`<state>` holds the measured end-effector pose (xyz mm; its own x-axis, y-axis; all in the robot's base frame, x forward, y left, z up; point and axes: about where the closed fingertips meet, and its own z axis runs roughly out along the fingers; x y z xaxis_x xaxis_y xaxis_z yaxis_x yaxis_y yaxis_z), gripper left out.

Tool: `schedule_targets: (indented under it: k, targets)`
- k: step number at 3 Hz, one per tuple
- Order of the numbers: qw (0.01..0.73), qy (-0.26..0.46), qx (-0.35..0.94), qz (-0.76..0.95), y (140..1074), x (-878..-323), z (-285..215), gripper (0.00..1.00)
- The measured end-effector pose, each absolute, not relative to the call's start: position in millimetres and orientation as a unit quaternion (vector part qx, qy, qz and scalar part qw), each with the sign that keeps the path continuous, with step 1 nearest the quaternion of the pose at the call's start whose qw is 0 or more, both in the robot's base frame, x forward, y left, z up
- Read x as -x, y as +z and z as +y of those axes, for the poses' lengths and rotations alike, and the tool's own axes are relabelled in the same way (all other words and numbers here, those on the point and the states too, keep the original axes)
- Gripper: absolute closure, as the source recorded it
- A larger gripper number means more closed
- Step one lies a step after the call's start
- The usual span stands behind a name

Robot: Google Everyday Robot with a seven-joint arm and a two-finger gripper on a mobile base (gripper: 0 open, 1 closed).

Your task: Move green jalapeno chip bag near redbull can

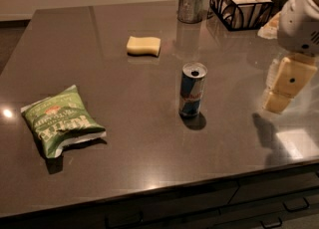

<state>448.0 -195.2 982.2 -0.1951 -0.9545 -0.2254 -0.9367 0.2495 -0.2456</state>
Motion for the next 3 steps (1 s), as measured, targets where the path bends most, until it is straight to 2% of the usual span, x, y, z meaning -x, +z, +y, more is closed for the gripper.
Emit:
schedule_targets:
  k: [1, 3]
  targets:
    - [0.174, -0.008, 0.624, 0.762, 986, -473, -141, 0.0]
    - [0.163, 0.055, 0.654, 0.736, 968, -509, 13, 0.0]
